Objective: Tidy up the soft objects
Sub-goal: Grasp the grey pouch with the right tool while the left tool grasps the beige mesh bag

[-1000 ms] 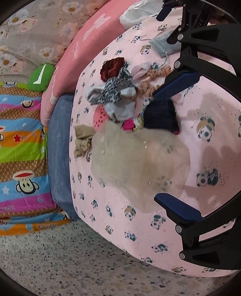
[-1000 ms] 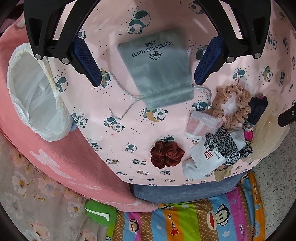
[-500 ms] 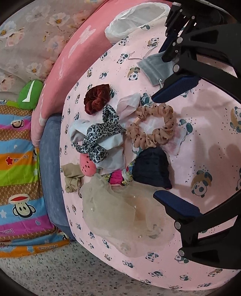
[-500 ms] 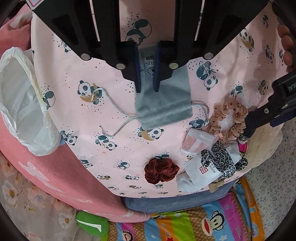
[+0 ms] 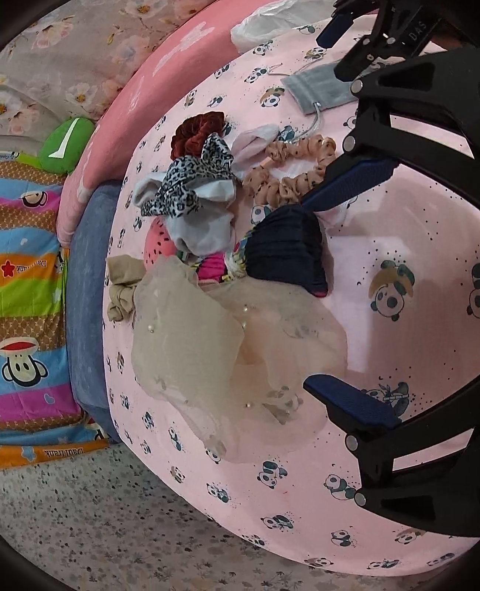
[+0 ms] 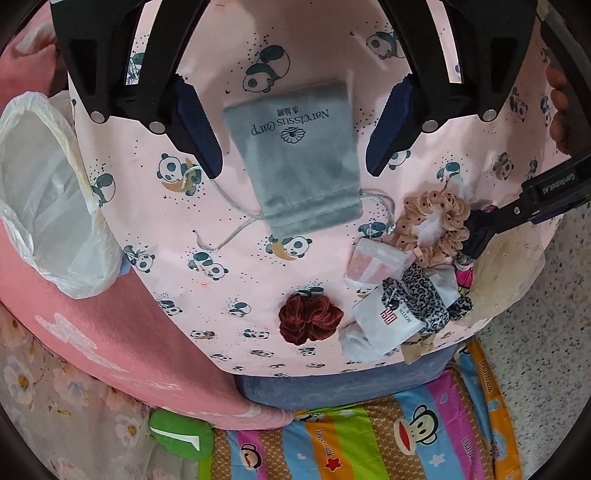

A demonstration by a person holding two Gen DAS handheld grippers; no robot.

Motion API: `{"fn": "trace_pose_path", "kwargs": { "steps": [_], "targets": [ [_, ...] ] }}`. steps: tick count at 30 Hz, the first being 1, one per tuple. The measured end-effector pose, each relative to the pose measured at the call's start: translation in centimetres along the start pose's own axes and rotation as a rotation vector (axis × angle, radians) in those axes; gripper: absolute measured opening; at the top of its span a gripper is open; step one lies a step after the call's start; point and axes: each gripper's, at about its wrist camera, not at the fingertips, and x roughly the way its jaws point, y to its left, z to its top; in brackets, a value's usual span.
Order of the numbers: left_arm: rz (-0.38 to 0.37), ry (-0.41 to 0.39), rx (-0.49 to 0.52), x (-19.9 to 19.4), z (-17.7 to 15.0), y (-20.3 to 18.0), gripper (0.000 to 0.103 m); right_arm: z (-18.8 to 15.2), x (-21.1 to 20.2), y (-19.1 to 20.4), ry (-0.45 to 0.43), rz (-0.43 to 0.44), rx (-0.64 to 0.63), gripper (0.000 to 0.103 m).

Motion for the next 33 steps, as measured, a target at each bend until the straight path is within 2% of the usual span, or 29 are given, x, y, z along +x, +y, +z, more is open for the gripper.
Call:
{"fn": "trace_pose_path", "kwargs": {
  "steps": [5, 6, 8, 9, 13, 14, 15, 17, 18, 24, 33],
  "targets": [
    [-0.024, 0.011, -0.001, 0.9, 0.6, -0.1, 0.086, -0.6, 1.3, 1.1, 0.054, 0.007, -0.039, 0.078],
    [-0.027, 0.01, 0.007, 1.1, 0.7, -0.4, 0.086, -0.7, 1.6, 1.3, 0.067, 0.007, -0.043, 0.075],
    [-0.044, 0.007, 0.02, 1.3, 0.8, -0.9, 0.081, -0.8, 2.0, 1.3, 0.07, -0.006, -0.045, 0.061],
    [-0.06, 0.011, 0.025, 1.4, 0.8, -1.2, 0.073, -0.9, 2.0, 1.3, 0.064, -0.013, -0.052, 0.058],
    [-0.111, 0.044, 0.027, 2.0, 0.7, -1.9, 0.046, -0.6, 1.9, 1.0, 0.06, -0.005, -0.048, 0.032],
    [-0.117, 0.046, 0.027, 2.1, 0.6, -2.0, 0.033, -0.6, 1.8, 0.9, 0.06, -0.003, -0.048, 0.021],
    [-0.12, 0.048, 0.028, 2.0, 0.6, -2.1, 0.024, -0.5, 1.8, 0.8, 0.06, -0.005, -0.047, 0.016],
    [-0.12, 0.042, 0.024, 1.7, 0.7, -2.2, 0.017, -0.5, 1.7, 0.5, 0.065, 0.003, -0.037, 0.009],
    [-0.12, 0.036, 0.025, 1.4, 0.7, -2.2, 0.014, -0.4, 1.6, 0.3, 0.065, 0.01, -0.031, 0.008],
    [-0.137, -0.03, 0.045, -2.4, 1.6, -3.1, 0.011, 0.3, -0.8, -0.4, 0.006, 0.041, 0.002, 0.003],
    [-0.224, -0.15, 0.111, -9.3, 3.5, -6.8, 0.008, 2.0, -5.8, -2.9, -0.123, 0.051, 0.06, 0.003]
  ]
}}
